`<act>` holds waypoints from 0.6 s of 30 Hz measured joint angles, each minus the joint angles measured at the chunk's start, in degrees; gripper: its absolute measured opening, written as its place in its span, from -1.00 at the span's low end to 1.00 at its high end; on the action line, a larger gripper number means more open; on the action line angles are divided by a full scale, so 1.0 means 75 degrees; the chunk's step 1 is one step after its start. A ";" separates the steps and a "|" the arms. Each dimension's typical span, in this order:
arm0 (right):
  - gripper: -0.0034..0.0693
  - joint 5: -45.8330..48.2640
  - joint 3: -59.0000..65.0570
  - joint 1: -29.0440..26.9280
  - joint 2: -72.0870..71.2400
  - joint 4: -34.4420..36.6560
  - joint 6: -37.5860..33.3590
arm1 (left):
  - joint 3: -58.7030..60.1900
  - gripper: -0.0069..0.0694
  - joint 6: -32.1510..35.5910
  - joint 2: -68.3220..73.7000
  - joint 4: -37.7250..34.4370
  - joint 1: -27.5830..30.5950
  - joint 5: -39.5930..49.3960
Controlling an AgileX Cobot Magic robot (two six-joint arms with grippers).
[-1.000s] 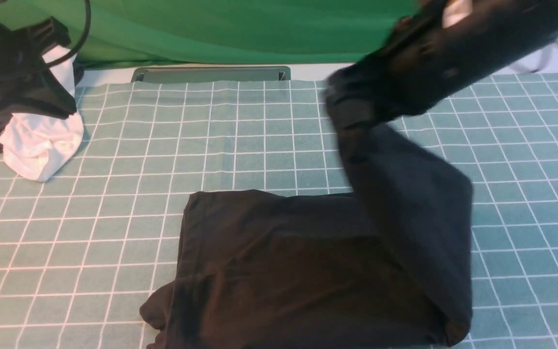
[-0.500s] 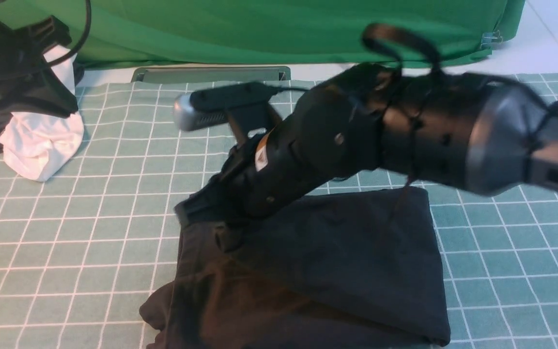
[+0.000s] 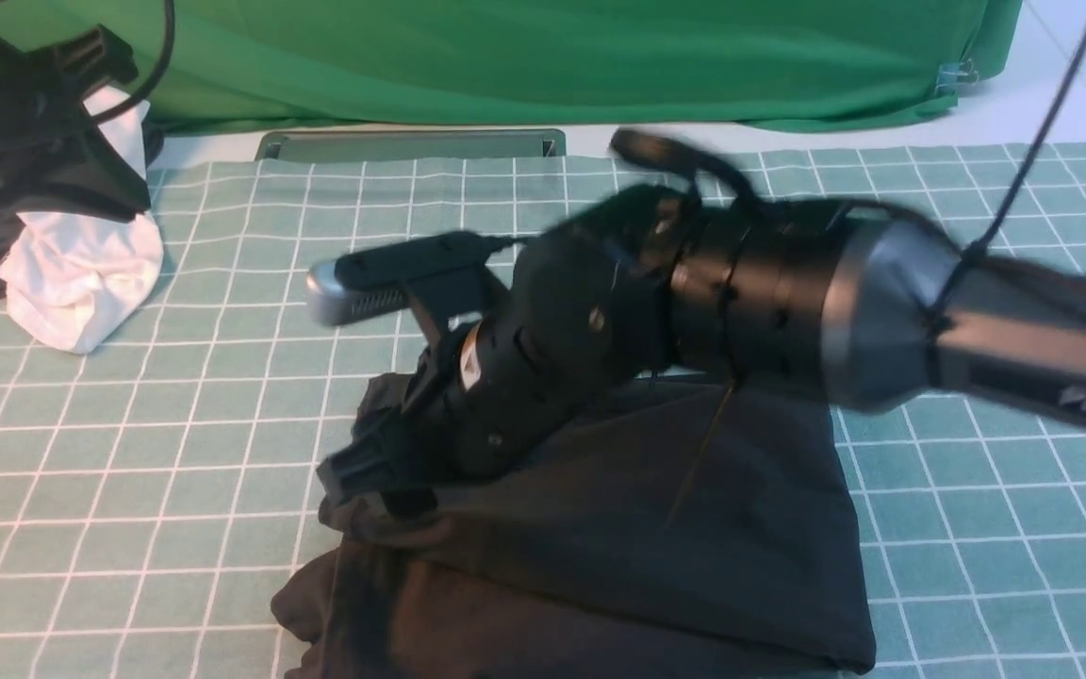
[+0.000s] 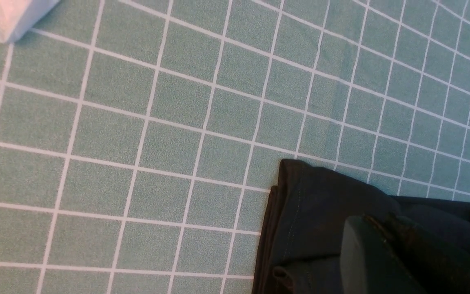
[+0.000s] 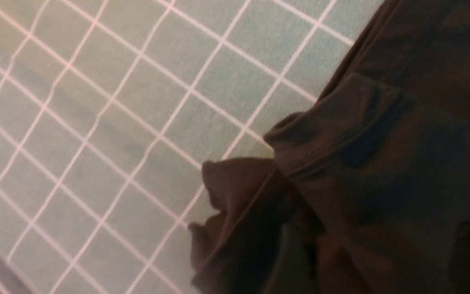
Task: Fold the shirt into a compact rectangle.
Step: 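Fold the right end of the dark garment over onto its left end with the right gripper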
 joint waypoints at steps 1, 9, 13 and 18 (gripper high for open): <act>0.59 0.0268 -0.0142 -0.0019 -0.0109 -0.0006 -0.0109 | 0.0000 -0.78 0.0000 0.0000 0.0000 0.0000 0.0001; -0.58 0.1005 -0.0546 -0.0163 -0.0353 -0.0082 -0.0809 | 0.0000 -0.78 -0.0007 0.0000 0.0063 0.0000 -0.0032; -0.80 0.0516 -0.0443 -0.0163 0.0225 -0.0089 -0.0962 | 0.0000 -0.78 -0.0007 0.0000 0.0063 0.0000 -0.0046; -0.82 -0.0021 -0.0395 -0.0144 0.1223 0.0399 -0.0962 | 0.0000 -0.78 0.0007 0.0000 0.0063 0.0000 0.0040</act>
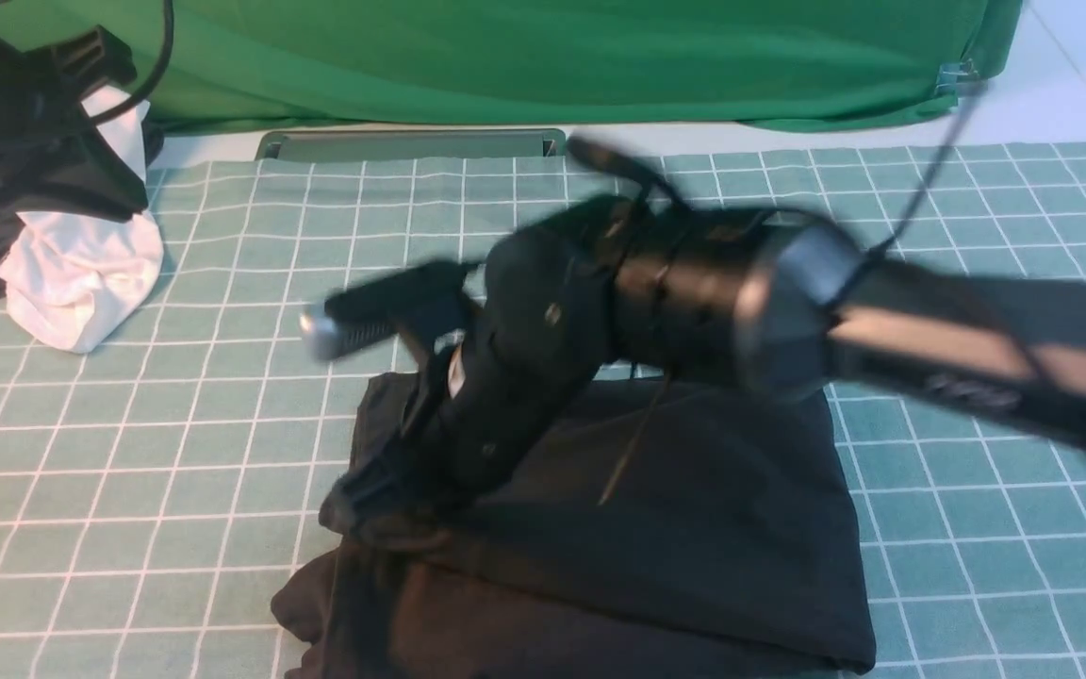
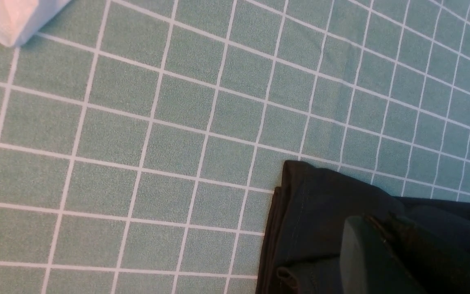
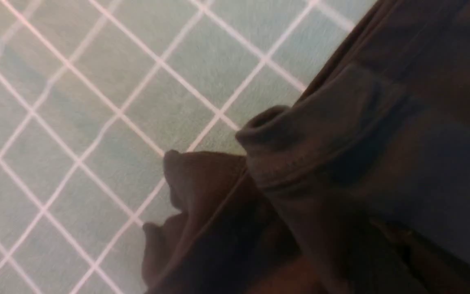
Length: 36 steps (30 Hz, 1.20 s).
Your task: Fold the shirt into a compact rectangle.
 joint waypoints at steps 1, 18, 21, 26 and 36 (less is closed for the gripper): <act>-0.82 -0.0089 0.0009 0.0057 0.0212 0.0141 0.0000 | 0.0000 -0.78 0.0007 0.0000 0.0000 0.0000 0.0058; -0.82 0.2711 -0.1515 -0.0958 -0.2814 0.0198 -0.1406 | 0.0000 -0.78 0.0053 0.0000 0.0080 0.0000 0.0169; -0.82 0.3190 -0.1440 -0.1244 -0.4098 -0.0422 -0.1552 | 0.0000 -0.78 0.0053 0.0000 0.0082 0.0000 0.0169; -0.82 0.3312 -0.0642 -0.1306 -0.6291 -0.1256 -0.1594 | 0.0000 -0.78 0.0053 0.0000 0.0082 0.0000 0.0169; -0.82 0.2402 0.3220 -0.1306 -1.0463 -0.1402 -0.1602 | 0.0000 -0.78 0.0053 0.0000 0.0082 0.0000 0.0169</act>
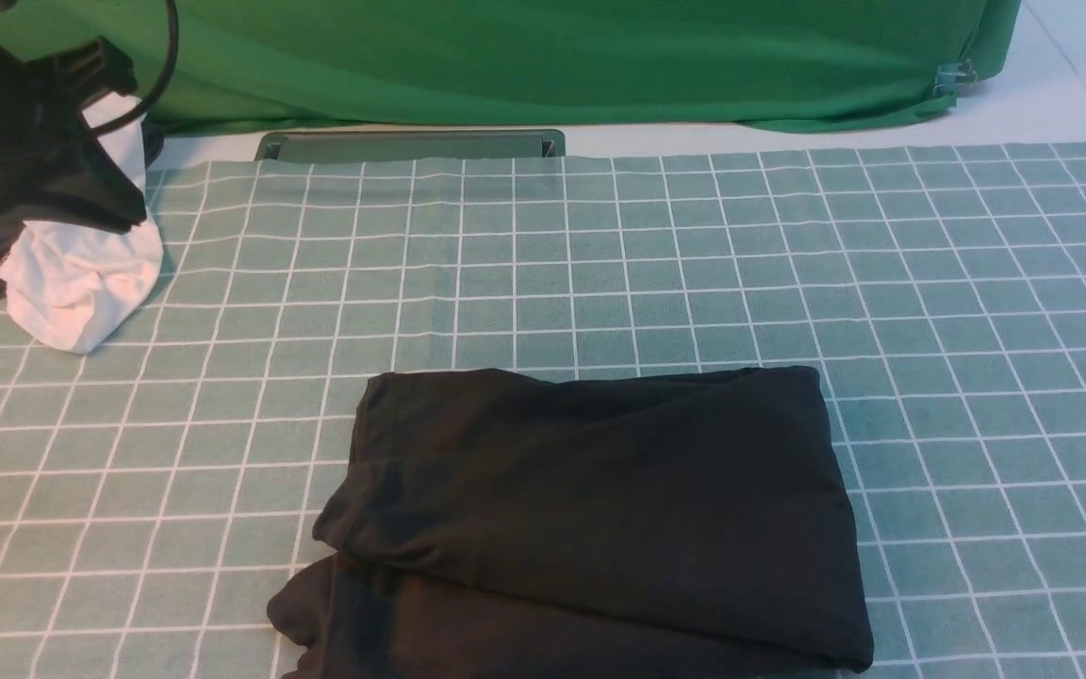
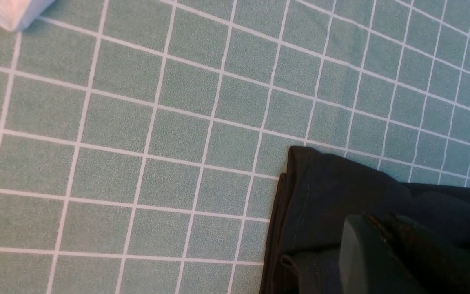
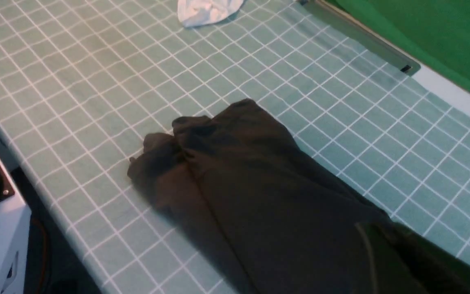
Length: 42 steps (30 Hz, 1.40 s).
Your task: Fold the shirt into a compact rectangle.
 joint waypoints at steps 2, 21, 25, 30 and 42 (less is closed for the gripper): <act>-0.82 -0.0566 0.0737 0.0000 -0.0580 -0.0010 0.0000 | 0.0000 -0.78 0.0000 0.0000 0.0000 0.0000 0.0000; -0.82 -0.7991 0.6886 0.0000 -0.3299 -0.0042 -0.0036 | 0.0000 -0.78 0.0000 0.0000 0.0393 0.0000 -0.0210; -0.77 -0.7985 0.6886 0.0000 -0.3299 -0.0042 -0.0036 | 0.0000 -0.78 0.0000 0.0000 0.0396 0.0000 -0.0210; -0.66 -0.8035 0.6886 0.0000 -0.3299 -0.0042 -0.0034 | 0.0000 -0.78 0.0000 0.0000 0.0327 0.0000 -0.0210; -0.59 -0.8082 0.6886 0.0000 -0.3303 -0.0034 -0.0034 | 0.0000 -0.78 -0.0143 0.0000 0.0259 0.0000 -0.0245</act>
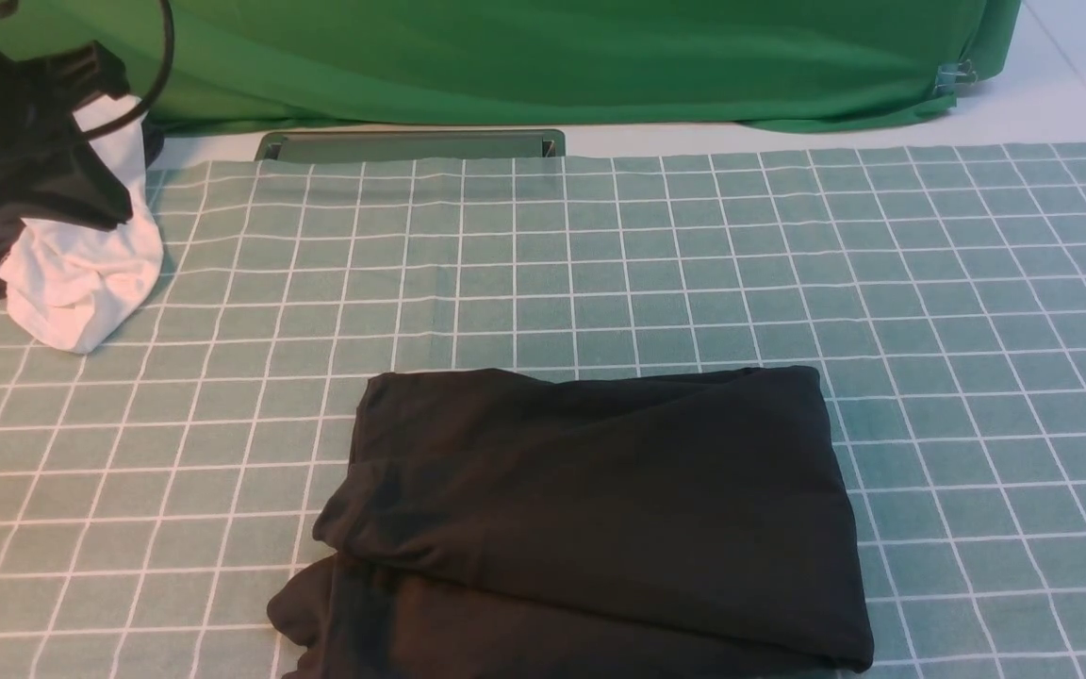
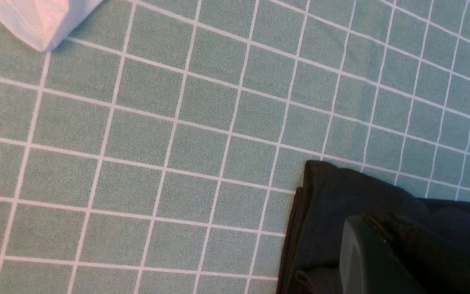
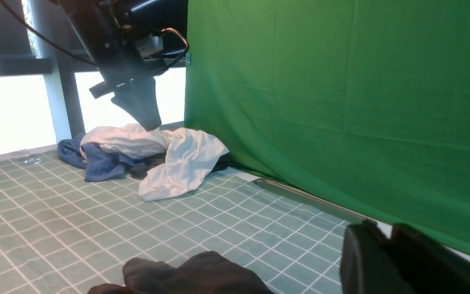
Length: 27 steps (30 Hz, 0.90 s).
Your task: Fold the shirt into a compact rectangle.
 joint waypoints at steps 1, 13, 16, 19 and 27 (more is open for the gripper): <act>-0.58 0.0000 0.0005 0.0000 -0.0024 0.0005 0.0000 | 0.0000 -0.78 -0.0021 0.0000 -0.0032 0.0000 -0.0044; -0.51 0.0027 0.1181 -0.2542 -0.1182 0.0005 0.0000 | 0.0000 -0.78 0.0053 0.0000 -0.0073 0.0000 0.0437; -0.49 0.0224 0.1762 -0.3918 -0.1785 -0.0008 0.0000 | 0.0000 -0.78 0.0181 0.0000 0.0056 0.0000 0.0642; -0.48 0.0871 0.2048 -0.4827 -0.2037 -0.0255 0.0007 | 0.0000 -0.78 0.0201 0.0000 0.0113 0.0000 0.0707; -0.42 0.1756 0.2260 -0.5295 -0.2081 -0.0777 0.0007 | 0.0000 -0.78 0.0217 0.0000 0.0120 0.0000 0.0727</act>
